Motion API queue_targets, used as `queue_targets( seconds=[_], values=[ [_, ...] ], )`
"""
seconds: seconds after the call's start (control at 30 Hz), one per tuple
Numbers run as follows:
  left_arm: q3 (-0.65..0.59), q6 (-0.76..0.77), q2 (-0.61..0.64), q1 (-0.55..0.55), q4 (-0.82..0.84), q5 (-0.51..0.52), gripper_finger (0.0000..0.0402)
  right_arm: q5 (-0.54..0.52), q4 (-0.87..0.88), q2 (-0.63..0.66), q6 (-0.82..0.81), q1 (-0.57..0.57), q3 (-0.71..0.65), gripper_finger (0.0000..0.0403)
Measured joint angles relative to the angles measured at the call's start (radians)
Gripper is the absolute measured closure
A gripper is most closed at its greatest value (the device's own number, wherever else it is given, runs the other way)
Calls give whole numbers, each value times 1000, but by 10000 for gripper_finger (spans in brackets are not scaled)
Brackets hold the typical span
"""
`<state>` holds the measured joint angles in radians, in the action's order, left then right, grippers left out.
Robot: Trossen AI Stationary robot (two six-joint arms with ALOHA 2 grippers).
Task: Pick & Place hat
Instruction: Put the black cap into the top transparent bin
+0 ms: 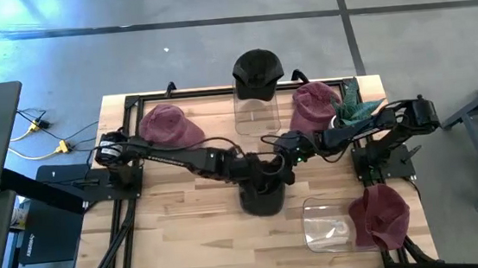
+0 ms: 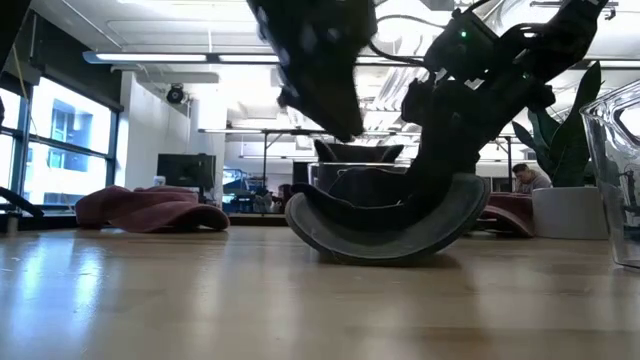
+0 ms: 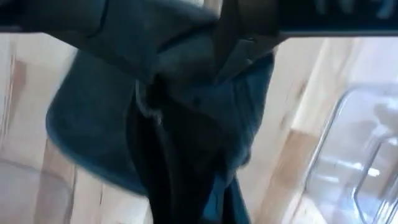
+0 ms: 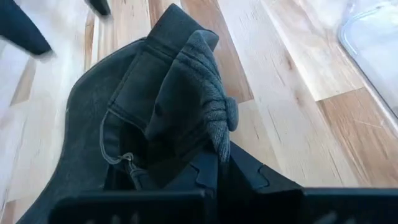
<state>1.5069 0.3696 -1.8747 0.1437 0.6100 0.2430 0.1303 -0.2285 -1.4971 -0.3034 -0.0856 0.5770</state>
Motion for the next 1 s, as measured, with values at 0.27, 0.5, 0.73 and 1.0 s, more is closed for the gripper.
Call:
queue_targets(
  seconds=[0.27, 0.5, 0.73, 1.0],
  values=[
    [-4, 3, -114, -56, -58, 69, 366, 2, 24, 72, 14, 17, 0, 398],
    [-1, 63, -176, -80, -85, 64, 391, -35, 128, 198, 4, 75, 0, 391],
    [-2, 123, -134, -37, -11, 105, 387, -150, 223, 229, -64, 86, 1, 398],
    [-2, 100, -86, 37, -104, 212, 387, -165, 250, 227, -62, 86, 0, 383]
  ],
)
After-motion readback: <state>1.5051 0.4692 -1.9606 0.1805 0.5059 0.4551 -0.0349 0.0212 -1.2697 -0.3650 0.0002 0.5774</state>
